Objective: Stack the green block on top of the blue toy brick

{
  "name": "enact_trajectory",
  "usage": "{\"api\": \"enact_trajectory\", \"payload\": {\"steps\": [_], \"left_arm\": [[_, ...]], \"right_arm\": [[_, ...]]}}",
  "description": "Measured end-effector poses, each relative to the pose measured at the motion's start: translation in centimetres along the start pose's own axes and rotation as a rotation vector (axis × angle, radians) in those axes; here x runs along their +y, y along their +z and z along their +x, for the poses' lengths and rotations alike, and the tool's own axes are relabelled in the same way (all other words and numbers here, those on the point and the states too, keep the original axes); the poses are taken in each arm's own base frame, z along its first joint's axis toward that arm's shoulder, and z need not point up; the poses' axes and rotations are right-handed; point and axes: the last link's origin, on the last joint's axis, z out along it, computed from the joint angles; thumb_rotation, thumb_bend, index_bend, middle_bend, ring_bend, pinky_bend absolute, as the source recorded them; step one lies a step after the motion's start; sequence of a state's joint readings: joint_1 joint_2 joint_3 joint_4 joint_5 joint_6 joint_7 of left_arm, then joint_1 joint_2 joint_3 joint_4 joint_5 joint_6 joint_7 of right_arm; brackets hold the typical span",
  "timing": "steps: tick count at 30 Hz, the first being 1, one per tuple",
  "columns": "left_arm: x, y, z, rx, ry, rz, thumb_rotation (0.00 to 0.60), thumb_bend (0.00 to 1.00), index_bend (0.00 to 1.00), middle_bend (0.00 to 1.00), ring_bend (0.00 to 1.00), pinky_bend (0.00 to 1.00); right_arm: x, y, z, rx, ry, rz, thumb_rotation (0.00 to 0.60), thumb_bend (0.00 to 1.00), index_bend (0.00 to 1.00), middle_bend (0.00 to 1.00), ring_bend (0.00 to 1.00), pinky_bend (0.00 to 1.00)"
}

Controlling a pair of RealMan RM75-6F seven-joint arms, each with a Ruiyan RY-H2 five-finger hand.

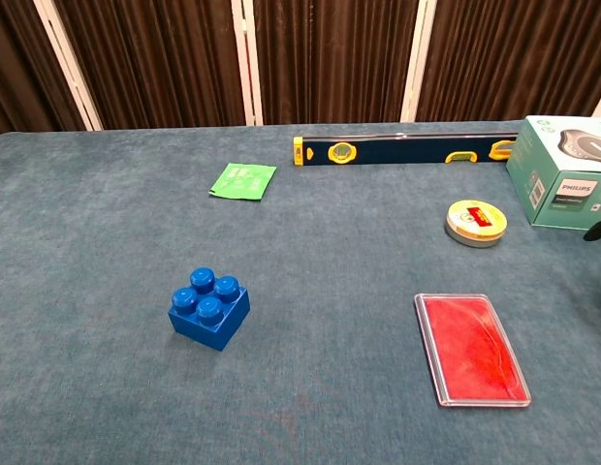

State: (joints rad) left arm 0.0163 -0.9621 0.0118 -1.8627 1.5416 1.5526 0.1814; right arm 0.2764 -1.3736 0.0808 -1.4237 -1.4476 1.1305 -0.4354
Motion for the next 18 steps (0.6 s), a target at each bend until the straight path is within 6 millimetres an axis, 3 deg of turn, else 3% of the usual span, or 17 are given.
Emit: {"api": "enact_trajectory", "payload": {"steps": [5, 12, 18], "left_arm": [[-0.1, 0.0, 0.1, 0.000, -0.003, -0.001, 0.600, 0.00, 0.00, 0.00, 0.00, 0.00], [0.0, 0.3, -0.1, -0.009, 0.002, -0.002, 0.600, 0.00, 0.00, 0.00, 0.00, 0.00], [0.0, 0.3, -0.1, -0.014, 0.002, -0.006, 0.600, 0.00, 0.00, 0.00, 0.00, 0.00]], "right_arm": [[0.4, 0.5, -0.6, -0.027, -0.016, -0.023, 0.600, 0.00, 0.18, 0.30, 0.17, 0.32], [1.1, 1.2, -1.3, -0.074, -0.025, -0.047, 0.600, 0.08, 0.22, 0.33, 0.20, 0.36], [1.9, 1.6, -1.5, -0.104, -0.039, -0.065, 0.600, 0.26, 0.38, 0.49, 0.37, 0.52]]}}
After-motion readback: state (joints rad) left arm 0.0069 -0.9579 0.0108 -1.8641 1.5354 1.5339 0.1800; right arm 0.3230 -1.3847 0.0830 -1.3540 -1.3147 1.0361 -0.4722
